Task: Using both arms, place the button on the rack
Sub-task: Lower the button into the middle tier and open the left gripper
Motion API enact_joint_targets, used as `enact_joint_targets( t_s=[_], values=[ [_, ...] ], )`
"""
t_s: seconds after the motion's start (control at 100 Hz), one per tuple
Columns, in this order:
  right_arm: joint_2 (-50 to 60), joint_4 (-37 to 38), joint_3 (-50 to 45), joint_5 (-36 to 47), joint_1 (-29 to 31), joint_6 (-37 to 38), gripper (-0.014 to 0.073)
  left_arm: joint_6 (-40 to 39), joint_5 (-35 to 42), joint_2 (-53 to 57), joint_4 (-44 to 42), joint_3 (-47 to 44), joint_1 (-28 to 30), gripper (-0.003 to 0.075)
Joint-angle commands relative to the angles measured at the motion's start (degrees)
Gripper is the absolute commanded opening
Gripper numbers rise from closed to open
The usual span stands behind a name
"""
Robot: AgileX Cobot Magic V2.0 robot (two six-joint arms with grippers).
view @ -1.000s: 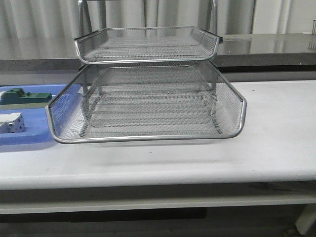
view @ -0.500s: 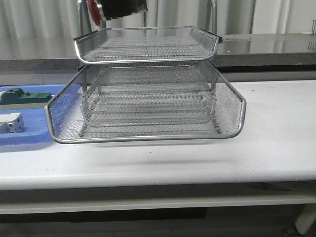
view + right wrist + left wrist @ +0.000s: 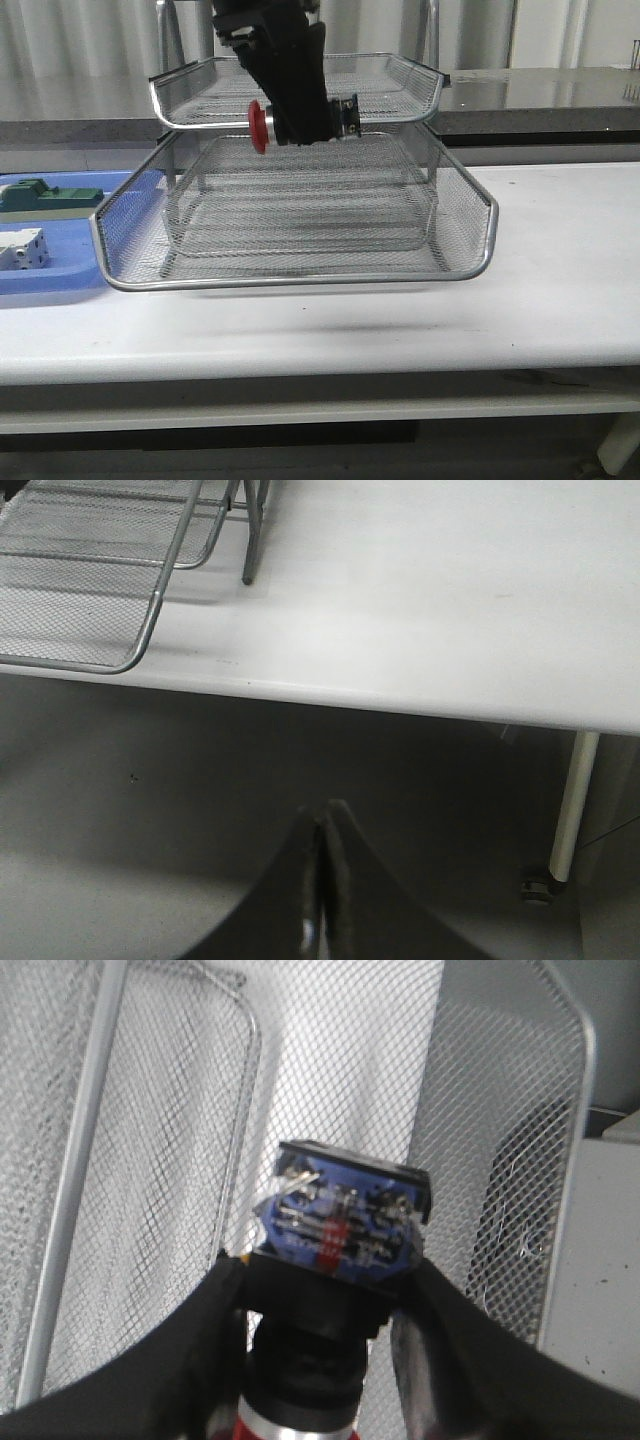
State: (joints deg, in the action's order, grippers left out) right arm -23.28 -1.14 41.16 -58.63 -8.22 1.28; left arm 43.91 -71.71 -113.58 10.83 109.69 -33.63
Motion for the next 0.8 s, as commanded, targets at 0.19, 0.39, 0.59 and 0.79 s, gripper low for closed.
enact_joint_targets(
  t_s=[0.19,0.39,0.59,0.79],
  values=[
    [-0.5,0.6,1.8,3.2,0.2,-0.1,-0.0069,-0.6,-1.1,-0.2,0.6,1.5,-0.3,-0.0013],
    [-0.5,0.6,1.8,3.2,0.2,-0.1,-0.0069,-0.6,-1.1,-0.8,0.6,1.4,-0.3,0.0000],
    [-0.5,0.6,1.8,3.2,0.2,-0.1,-0.0069,-0.6,-1.1,-0.8,0.5,1.4,-0.3,0.0162],
    [-0.5,0.6,1.8,3.2,0.2,-0.1,-0.0069,-0.6,-1.1,-0.8,0.5,1.4,-0.3,0.0400]
  ],
)
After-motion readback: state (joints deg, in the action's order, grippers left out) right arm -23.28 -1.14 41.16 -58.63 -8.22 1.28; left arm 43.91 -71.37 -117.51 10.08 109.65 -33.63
